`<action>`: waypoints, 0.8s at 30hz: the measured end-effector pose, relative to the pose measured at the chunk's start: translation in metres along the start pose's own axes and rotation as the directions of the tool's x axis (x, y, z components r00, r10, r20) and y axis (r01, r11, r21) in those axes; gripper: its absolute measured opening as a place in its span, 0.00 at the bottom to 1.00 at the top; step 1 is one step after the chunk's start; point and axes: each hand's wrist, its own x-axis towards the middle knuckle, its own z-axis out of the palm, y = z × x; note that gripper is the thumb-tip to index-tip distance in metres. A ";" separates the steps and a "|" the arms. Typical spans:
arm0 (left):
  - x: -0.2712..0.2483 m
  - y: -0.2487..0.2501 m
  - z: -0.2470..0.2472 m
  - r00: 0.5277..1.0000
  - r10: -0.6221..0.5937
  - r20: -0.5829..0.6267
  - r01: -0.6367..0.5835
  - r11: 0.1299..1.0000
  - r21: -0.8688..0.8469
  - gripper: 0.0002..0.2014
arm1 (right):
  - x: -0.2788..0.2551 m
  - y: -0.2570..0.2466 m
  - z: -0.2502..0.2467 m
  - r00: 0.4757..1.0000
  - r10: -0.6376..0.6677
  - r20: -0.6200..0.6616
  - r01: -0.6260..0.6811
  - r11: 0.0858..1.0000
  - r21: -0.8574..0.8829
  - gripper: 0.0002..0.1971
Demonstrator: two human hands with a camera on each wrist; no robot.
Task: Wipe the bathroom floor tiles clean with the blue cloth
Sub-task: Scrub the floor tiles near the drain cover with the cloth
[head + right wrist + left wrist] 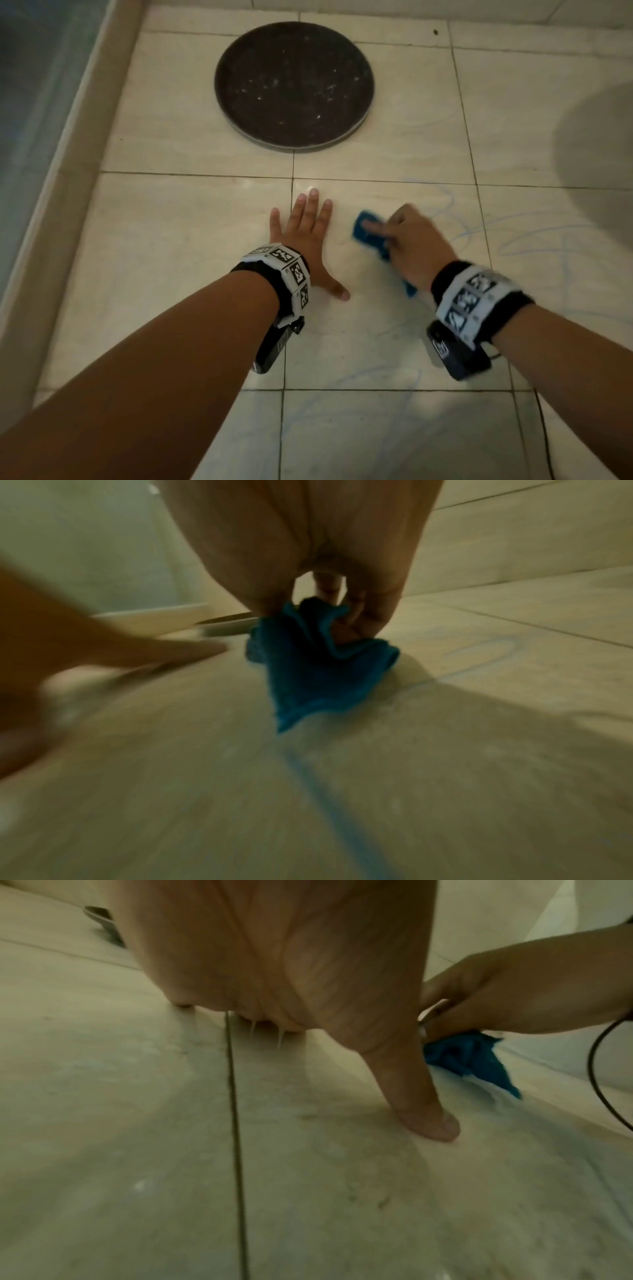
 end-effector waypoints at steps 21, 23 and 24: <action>0.001 0.001 -0.002 1.000 -0.020 0.018 0.020 1.000 0.003 0.77 | 0.038 0.000 -0.006 0.995 0.096 0.032 -0.097 0.995 0.033 0.24; 0.002 0.001 -0.001 1.000 -0.020 0.024 0.020 1.000 -0.010 0.77 | 0.046 0.025 -0.015 0.920 0.374 -0.119 -0.361 0.925 0.117 0.23; 0.002 0.000 -0.001 1.000 -0.020 0.022 0.020 1.000 -0.011 0.77 | 0.045 0.026 -0.016 0.880 0.451 -0.146 -0.426 0.888 0.174 0.22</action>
